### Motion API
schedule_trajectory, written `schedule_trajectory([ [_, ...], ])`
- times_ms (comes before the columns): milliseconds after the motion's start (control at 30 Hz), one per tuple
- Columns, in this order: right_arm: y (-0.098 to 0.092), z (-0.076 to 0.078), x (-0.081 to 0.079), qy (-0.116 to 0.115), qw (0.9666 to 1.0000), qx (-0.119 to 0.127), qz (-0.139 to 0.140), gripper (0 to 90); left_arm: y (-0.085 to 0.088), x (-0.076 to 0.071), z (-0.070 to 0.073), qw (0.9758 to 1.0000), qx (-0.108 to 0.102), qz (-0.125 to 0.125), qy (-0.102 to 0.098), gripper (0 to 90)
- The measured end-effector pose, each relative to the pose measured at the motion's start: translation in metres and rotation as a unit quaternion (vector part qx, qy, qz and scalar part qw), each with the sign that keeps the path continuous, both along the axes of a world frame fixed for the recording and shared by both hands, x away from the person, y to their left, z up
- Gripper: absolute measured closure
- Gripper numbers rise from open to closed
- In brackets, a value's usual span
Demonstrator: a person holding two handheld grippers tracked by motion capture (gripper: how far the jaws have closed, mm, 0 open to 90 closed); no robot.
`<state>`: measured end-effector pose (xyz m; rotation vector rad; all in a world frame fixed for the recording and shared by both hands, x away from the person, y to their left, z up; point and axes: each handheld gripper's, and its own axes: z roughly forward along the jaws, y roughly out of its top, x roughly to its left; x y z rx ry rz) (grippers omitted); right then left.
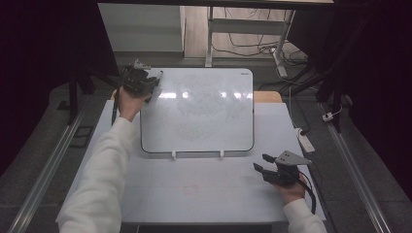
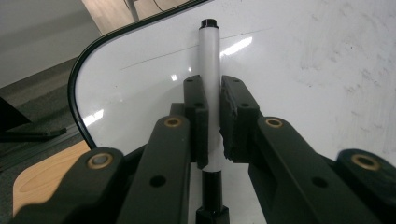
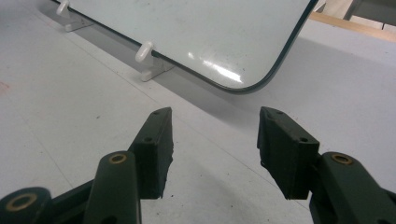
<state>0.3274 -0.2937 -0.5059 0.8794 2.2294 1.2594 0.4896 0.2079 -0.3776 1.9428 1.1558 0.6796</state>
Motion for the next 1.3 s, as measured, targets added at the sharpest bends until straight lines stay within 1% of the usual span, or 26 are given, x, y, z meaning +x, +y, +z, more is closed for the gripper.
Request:
schedule_trajectory([
  [167,0.001,0.0,0.0,-0.001,1.0,-0.002,0.001,45.2,0.0,0.0,-0.001,1.0,-0.001,-0.001,-0.003,80.0],
  [200,0.001,0.0,0.0,-0.001,1.0,-0.002,0.002,45.2,0.0,0.0,-0.001,1.0,-0.003,-0.001,-0.004,78.3],
  [267,0.001,-0.001,0.0,-0.001,1.0,-0.002,0.002,45.1,-0.001,-0.001,0.0,1.0,-0.002,-0.001,-0.007,71.5],
  [367,0.001,-0.001,0.0,-0.001,1.0,-0.002,0.003,45.2,0.0,-0.005,0.002,0.9999,-0.003,-0.004,-0.015,69.6],
  [533,0.001,0.0,0.0,-0.002,1.0,-0.003,0.003,45.1,0.002,-0.014,0.008,0.9996,-0.01,-0.012,-0.025,58.4],
  [600,0.001,0.0,0.0,-0.002,1.0,-0.002,0.003,45.1,0.003,-0.022,0.009,0.9991,-0.017,-0.018,-0.034,53.7],
  [700,0.001,0.0,-0.001,-0.005,1.0,0.0,0.003,45.1,0.004,-0.036,0.01,0.9983,-0.027,-0.032,-0.041,49.2],
  [800,0.0,0.0,0.0,-0.004,1.0,0.0,0.006,44.8,0.006,-0.051,0.008,0.9974,-0.031,-0.051,-0.039,46.9],
  [867,0.0,0.001,0.0,-0.004,1.0,0.0,0.008,44.5,0.007,-0.062,0.006,0.9968,-0.038,-0.06,-0.038,45.1],
  [967,-0.001,0.001,0.0,-0.005,0.9999,0.0,0.011,44.1,0.008,-0.08,0.003,0.9958,-0.038,-0.074,-0.037,43.8],
  [1100,-0.002,0.001,0.0,-0.007,0.9999,0.0,0.013,43.3,0.011,-0.106,-0.005,0.9946,-0.036,-0.092,-0.034,40.3],
  [1300,-0.004,0.0,0.002,0.0,0.9999,0.003,0.015,41.1,0.016,-0.14,-0.024,0.9927,-0.053,-0.106,-0.022,36.7],
])
